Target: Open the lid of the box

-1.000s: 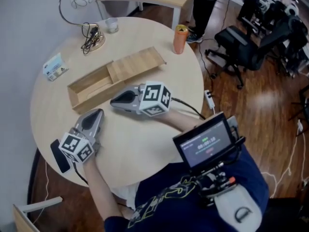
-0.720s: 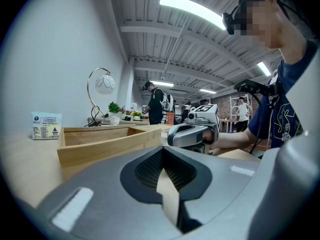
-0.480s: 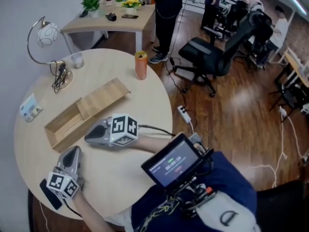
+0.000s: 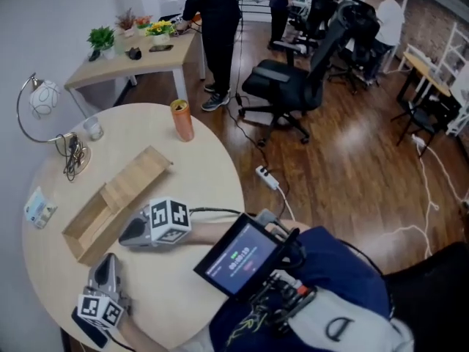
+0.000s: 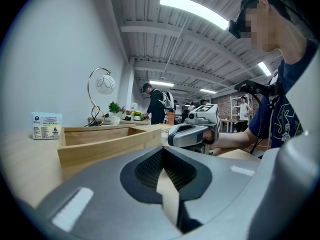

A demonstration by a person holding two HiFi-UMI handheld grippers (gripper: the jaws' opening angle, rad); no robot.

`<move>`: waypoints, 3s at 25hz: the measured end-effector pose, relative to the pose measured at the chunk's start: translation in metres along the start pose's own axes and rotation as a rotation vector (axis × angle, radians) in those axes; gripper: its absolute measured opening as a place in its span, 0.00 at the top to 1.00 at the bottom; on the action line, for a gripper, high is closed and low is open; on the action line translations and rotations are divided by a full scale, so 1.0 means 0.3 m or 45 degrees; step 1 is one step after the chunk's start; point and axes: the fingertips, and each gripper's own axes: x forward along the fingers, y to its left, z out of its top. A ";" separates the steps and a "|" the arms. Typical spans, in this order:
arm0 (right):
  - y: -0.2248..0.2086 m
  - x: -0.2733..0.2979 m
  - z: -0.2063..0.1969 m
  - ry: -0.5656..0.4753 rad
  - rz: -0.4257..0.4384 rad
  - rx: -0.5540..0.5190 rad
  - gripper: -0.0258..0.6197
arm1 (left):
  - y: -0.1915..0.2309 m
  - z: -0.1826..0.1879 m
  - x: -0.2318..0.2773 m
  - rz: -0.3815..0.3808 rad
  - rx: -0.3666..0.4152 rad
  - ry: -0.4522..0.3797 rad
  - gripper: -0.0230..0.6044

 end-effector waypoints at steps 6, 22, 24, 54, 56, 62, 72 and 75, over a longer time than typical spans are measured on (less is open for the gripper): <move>-0.018 -0.006 -0.007 0.002 -0.014 -0.009 0.94 | 0.007 0.006 0.020 -0.018 0.008 -0.010 0.96; -0.025 -0.026 -0.016 0.005 -0.036 -0.011 0.94 | -0.010 0.008 0.041 -0.049 0.022 -0.030 0.96; -0.019 -0.023 -0.012 0.007 -0.036 -0.004 0.94 | -0.013 0.013 0.031 -0.046 0.023 -0.030 0.96; -0.019 -0.048 -0.001 0.007 -0.035 -0.004 0.94 | -0.046 0.033 0.039 -0.073 0.033 -0.049 0.96; -0.016 -0.046 0.003 0.002 -0.031 -0.005 0.94 | -0.050 0.034 0.035 -0.072 0.032 -0.044 0.96; -0.011 -0.042 0.002 0.001 -0.026 -0.001 0.94 | -0.053 0.032 0.032 -0.076 0.035 -0.042 0.96; -0.008 -0.041 -0.001 0.010 -0.020 -0.003 0.94 | -0.054 0.032 0.031 -0.074 0.032 -0.043 0.96; -0.008 -0.042 -0.002 0.006 -0.016 -0.006 0.94 | -0.054 0.031 0.031 -0.072 0.031 -0.042 0.96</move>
